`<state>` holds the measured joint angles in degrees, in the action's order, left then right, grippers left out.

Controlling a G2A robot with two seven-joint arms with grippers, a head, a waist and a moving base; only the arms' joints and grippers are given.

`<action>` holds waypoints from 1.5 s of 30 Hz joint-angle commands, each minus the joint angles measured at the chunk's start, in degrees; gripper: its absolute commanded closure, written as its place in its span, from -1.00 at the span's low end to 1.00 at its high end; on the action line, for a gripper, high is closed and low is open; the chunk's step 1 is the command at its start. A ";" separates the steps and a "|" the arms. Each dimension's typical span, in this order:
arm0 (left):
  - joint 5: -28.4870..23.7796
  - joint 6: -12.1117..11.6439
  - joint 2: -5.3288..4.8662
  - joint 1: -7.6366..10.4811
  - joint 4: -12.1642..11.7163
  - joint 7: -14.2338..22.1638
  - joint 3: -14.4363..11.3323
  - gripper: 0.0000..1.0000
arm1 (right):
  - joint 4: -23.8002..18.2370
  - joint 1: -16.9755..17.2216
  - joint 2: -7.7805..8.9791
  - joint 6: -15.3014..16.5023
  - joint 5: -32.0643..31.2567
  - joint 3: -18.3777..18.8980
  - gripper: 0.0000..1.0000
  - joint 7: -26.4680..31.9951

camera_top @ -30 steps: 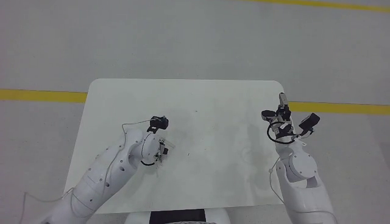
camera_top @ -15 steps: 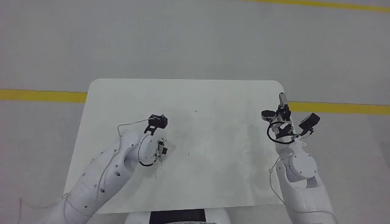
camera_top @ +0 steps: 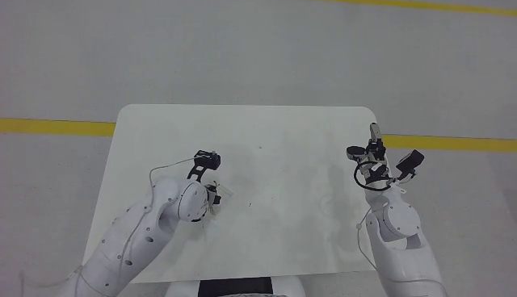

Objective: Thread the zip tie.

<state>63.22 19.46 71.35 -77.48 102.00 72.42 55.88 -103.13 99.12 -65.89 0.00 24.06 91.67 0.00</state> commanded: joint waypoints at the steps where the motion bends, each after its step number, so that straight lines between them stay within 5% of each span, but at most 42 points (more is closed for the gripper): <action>1: -0.15 -0.37 -0.10 -0.38 0.45 -0.52 0.13 1.00 | 0.00 0.00 0.00 0.00 0.00 0.00 -1.00 0.00; 14: -2.33 -3.84 -0.24 1.25 -2.50 -4.26 -0.14 1.00 | 0.00 0.00 0.00 0.00 0.00 0.00 -1.00 0.00; 32: -3.65 -4.04 -0.01 3.91 -6.33 -6.29 -2.24 1.00 | 0.00 0.00 0.00 0.00 0.00 0.00 -1.00 0.00; 37: -4.12 -3.66 0.01 4.30 -7.18 -6.18 -2.67 0.54 | 0.00 0.00 0.00 0.00 0.00 0.00 -1.00 0.00; 45: -4.33 -3.38 -0.15 4.39 -7.05 -6.15 -2.89 0.22 | 0.00 0.00 0.00 0.00 0.00 0.00 -1.00 0.00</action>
<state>58.88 16.05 71.23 -73.07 94.87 66.28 52.99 -103.13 99.12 -65.89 0.00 24.06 91.67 0.00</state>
